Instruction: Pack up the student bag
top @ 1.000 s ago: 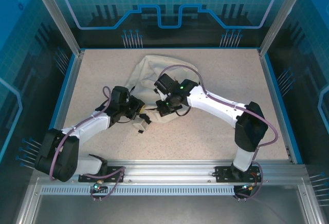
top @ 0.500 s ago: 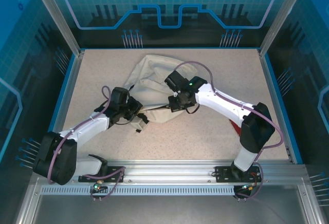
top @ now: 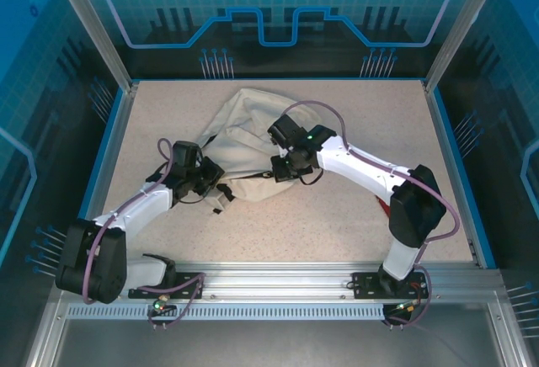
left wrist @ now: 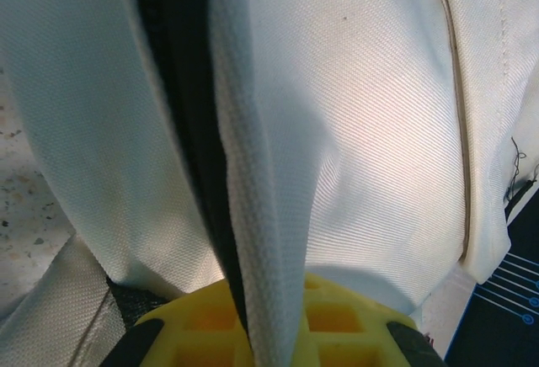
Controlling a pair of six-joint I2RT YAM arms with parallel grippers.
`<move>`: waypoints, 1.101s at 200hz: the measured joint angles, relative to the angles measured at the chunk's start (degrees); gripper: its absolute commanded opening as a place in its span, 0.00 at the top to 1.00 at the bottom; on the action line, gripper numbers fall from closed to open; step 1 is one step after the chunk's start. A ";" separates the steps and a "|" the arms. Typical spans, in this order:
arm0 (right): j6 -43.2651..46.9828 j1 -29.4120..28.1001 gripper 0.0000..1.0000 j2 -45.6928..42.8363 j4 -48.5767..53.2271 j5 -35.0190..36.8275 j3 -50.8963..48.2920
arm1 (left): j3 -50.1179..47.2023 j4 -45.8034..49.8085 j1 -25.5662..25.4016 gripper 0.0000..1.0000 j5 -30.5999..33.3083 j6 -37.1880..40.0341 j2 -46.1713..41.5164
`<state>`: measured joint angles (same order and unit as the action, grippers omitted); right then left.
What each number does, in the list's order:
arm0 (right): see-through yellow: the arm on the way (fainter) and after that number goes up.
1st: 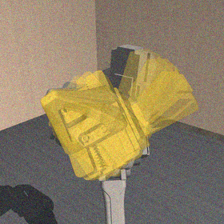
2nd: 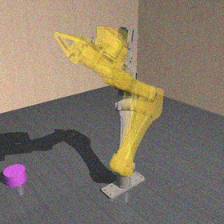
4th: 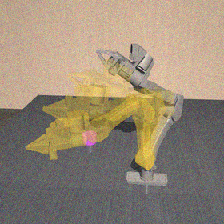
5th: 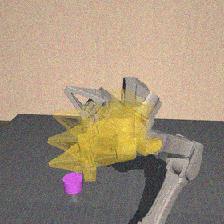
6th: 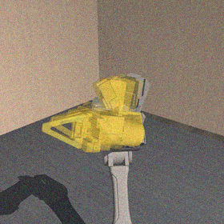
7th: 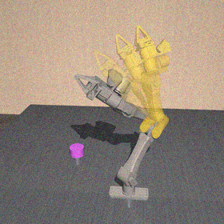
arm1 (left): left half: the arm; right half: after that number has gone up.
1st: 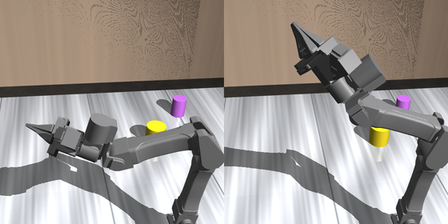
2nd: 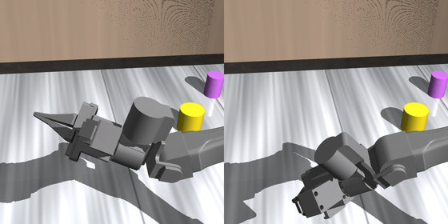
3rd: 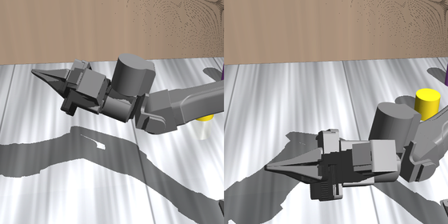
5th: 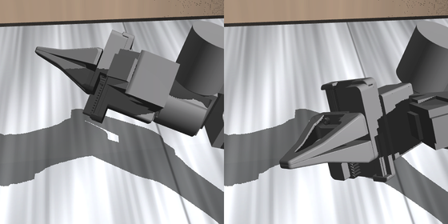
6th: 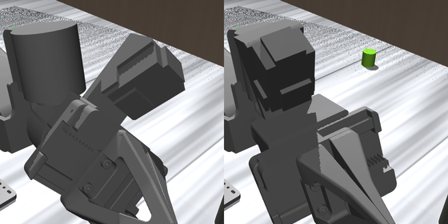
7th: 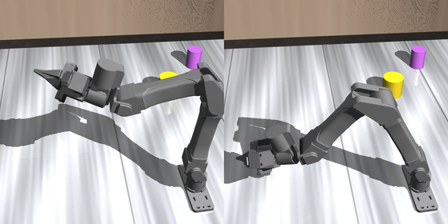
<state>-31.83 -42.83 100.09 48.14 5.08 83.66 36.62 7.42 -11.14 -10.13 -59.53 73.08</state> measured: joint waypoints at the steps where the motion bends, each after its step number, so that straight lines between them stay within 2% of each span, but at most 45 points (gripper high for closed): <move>1: -0.07 0.02 1.00 0.00 0.07 0.13 0.00 | 0.00 0.02 0.02 1.00 0.02 0.00 0.00; 37: -1.51 1.60 1.00 -0.24 4.81 5.95 -0.11 | 0.00 1.64 2.78 1.00 2.36 1.11 0.02; 67: 0.04 0.83 1.00 -0.35 3.39 1.31 -0.44 | -0.04 1.70 2.95 1.00 2.56 1.22 0.04; 98: 3.58 -0.42 0.54 -0.33 -0.26 -7.32 -0.44 | -0.04 1.73 2.95 1.00 2.36 1.51 0.04; 113: 5.73 -0.52 0.35 0.11 -1.68 -10.38 -0.22 | -0.04 1.73 2.95 1.00 2.32 1.64 0.04; 131: 8.26 -0.33 0.21 1.99 -3.72 -13.62 0.74 | -0.04 1.73 2.95 1.00 2.14 1.68 0.11; 179: 14.78 0.79 0.15 8.79 -6.69 -20.06 4.74 | -0.04 1.70 3.04 1.00 1.31 2.71 0.42; 220: 20.70 1.01 0.17 10.40 -5.57 -22.08 5.60 | -0.04 1.70 3.06 1.00 1.05 2.97 0.90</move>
<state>-11.14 -41.82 110.50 42.57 -16.99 89.25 36.58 9.13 -8.08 -9.08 -56.55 73.97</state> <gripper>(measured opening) 0.842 0.097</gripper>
